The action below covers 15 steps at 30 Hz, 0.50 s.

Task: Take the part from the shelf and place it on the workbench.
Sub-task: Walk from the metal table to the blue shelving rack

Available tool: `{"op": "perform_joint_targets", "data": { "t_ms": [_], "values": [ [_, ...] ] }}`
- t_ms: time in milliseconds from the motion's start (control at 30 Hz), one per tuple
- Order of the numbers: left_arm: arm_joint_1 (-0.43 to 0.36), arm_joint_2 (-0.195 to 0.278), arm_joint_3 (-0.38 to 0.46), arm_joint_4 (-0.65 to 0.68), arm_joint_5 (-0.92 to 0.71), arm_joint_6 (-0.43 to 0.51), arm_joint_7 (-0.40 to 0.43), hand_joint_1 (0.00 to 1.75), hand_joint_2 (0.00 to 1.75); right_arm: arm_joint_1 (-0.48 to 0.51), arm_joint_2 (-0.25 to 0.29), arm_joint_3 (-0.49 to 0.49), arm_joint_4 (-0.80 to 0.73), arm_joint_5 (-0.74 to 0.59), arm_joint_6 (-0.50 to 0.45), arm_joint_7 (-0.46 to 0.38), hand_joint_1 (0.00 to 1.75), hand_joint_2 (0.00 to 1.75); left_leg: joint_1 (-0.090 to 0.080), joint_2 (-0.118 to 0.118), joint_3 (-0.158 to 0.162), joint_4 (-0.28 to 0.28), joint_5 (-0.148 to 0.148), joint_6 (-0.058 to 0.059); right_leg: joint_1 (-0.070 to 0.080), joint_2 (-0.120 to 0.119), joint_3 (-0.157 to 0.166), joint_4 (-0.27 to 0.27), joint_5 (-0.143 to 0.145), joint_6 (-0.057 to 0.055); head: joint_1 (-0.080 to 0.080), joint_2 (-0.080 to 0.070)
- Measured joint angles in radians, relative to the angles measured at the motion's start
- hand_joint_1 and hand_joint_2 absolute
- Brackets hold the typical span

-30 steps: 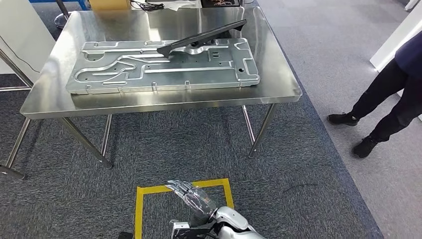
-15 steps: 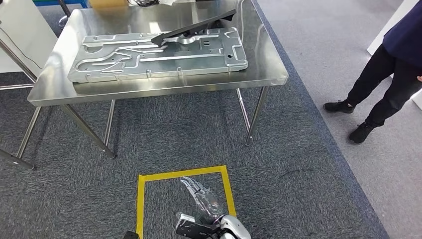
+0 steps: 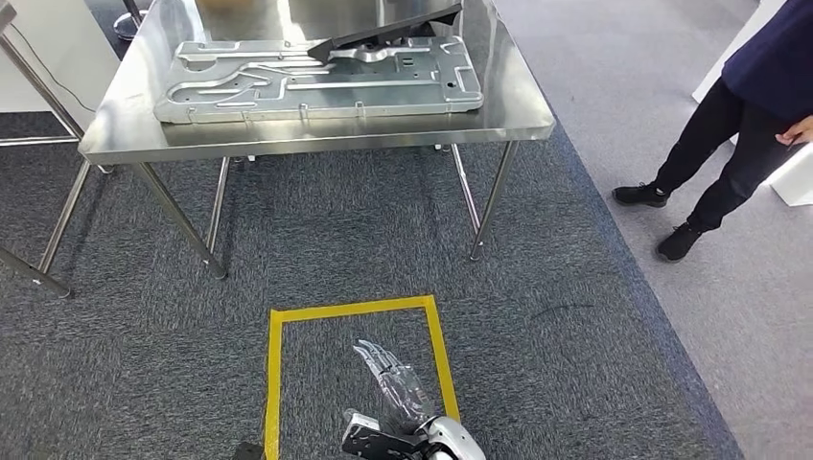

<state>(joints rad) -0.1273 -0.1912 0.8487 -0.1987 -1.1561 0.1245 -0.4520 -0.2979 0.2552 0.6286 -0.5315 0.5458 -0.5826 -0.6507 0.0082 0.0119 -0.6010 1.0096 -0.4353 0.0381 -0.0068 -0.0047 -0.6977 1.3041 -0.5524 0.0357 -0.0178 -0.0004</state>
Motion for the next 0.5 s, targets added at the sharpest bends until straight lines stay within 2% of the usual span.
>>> {"op": "perform_joint_targets", "data": {
  "t_ms": [33,67,100,133,167,200,233,267,300,333,400,433,467,500],
  "values": [
    [0.0,0.0,0.0,0.0,0.0,-0.001,-0.001,0.0,0.0,0.0,0.0,-0.001,0.001,0.0,-0.003,-0.001,0.0,0.0,-0.001,0.0,-0.016,0.002,0.01,-0.002,0.001,0.0,0.04,-0.037,0.028,-0.005,0.0,0.0],
    [0.0,-0.001,-0.001,0.0,0.0,-0.001,-0.002,0.0,0.0,0.0,0.0,-0.003,0.001,0.001,-0.005,-0.002,0.0,0.0,-0.002,-0.001,-0.029,0.003,0.019,-0.004,0.003,0.001,0.097,-0.103,0.043,-0.013,0.0,0.0],
    [0.0,-0.001,-0.001,0.0,0.0,-0.001,-0.004,0.0,0.0,-0.001,0.001,-0.004,0.001,0.002,-0.007,-0.002,0.0,0.0,-0.003,-0.002,-0.038,0.004,0.028,-0.007,0.007,0.001,0.164,-0.19,0.038,-0.022,0.0,0.0],
    [0.0,-0.002,-0.001,0.0,-0.001,-0.001,-0.005,0.0,0.0,-0.001,0.001,-0.006,0.001,0.003,-0.008,-0.003,0.0,0.0,-0.004,-0.002,-0.043,0.004,0.036,-0.012,0.01,0.0,0.216,-0.263,0.023,-0.029,0.0,0.0],
    [0.001,-0.003,-0.001,0.0,-0.001,0.0,-0.004,0.0,0.0,-0.001,0.001,-0.008,0.001,0.003,-0.01,-0.003,0.0,0.0,-0.004,-0.002,-0.046,0.003,0.046,-0.017,0.014,-0.001,0.251,-0.317,0.007,-0.035,0.0,0.0],
    [0.001,-0.003,-0.001,0.0,-0.002,0.002,-0.001,0.0,0.0,0.0,0.002,-0.011,0.002,0.003,-0.01,-0.003,0.0,0.0,-0.003,-0.002,-0.047,0.0,0.055,-0.024,0.017,-0.002,0.265,-0.345,0.0,-0.039,0.0,0.0],
    [0.001,-0.003,-0.001,0.0,-0.002,0.004,0.004,0.0,0.0,0.001,0.002,-0.015,0.002,0.002,-0.009,-0.002,0.0,0.0,-0.002,-0.001,-0.049,-0.004,0.064,-0.03,0.015,-0.002,0.261,-0.35,0.008,-0.043,0.0,0.0],
    [0.001,-0.003,-0.001,0.0,-0.002,0.007,0.011,0.0,0.0,0.001,0.003,-0.018,0.003,-0.002,-0.005,-0.001,0.0,0.0,-0.001,-0.002,-0.053,-0.001,0.061,-0.036,0.014,-0.003,0.255,-0.355,0.02,-0.049,0.0,0.0],
    [0.002,-0.003,-0.001,0.0,-0.003,0.011,0.019,0.0,0.0,0.002,0.004,-0.022,0.004,-0.007,0.002,0.0,0.0,0.0,0.0,-0.002,-0.062,0.014,0.041,-0.041,0.011,-0.004,0.248,-0.359,0.031,-0.055,0.0,0.0],
    [0.003,-0.003,-0.001,0.0,-0.003,0.014,0.028,0.0,0.0,0.003,0.005,-0.027,0.005,-0.015,0.013,0.001,0.0,0.0,0.001,-0.004,-0.076,0.05,0.005,-0.046,0.008,-0.005,0.24,-0.362,0.043,-0.06,0.0,0.0],
    [0.004,-0.002,-0.001,0.0,-0.002,0.02,0.044,0.0,0.87,0.006,0.006,-0.04,0.01,-0.038,0.048,0.012,0.0,0.87,0.004,-0.005,-0.114,0.176,-0.086,-0.054,0.009,-0.007,0.22,-0.36,0.059,-0.064,0.0,0.0],
    [0.006,-0.002,-0.001,0.0,0.0,0.022,0.049,0.0,1.31,0.008,0.006,-0.05,0.016,-0.052,0.071,0.024,0.0,1.31,0.004,-0.005,-0.129,0.237,-0.11,-0.059,0.01,-0.008,0.21,-0.358,0.065,-0.064,0.0,0.0],
    [0.007,-0.002,-0.001,0.0,0.001,0.023,0.053,0.0,1.75,0.009,0.006,-0.062,0.024,-0.069,0.098,0.039,0.0,1.75,0.005,-0.005,-0.131,0.273,-0.113,-0.062,0.01,-0.008,0.2,-0.354,0.07,-0.063,0.0,0.0],
    [0.009,-0.002,-0.001,0.0,0.002,0.027,0.058,0.0,1.75,0.009,0.006,-0.074,0.035,-0.084,0.125,0.055,0.0,1.75,0.005,-0.005,-0.113,0.269,-0.098,-0.063,0.01,-0.009,0.19,-0.348,0.074,-0.061,0.0,0.0]
  ]
}}
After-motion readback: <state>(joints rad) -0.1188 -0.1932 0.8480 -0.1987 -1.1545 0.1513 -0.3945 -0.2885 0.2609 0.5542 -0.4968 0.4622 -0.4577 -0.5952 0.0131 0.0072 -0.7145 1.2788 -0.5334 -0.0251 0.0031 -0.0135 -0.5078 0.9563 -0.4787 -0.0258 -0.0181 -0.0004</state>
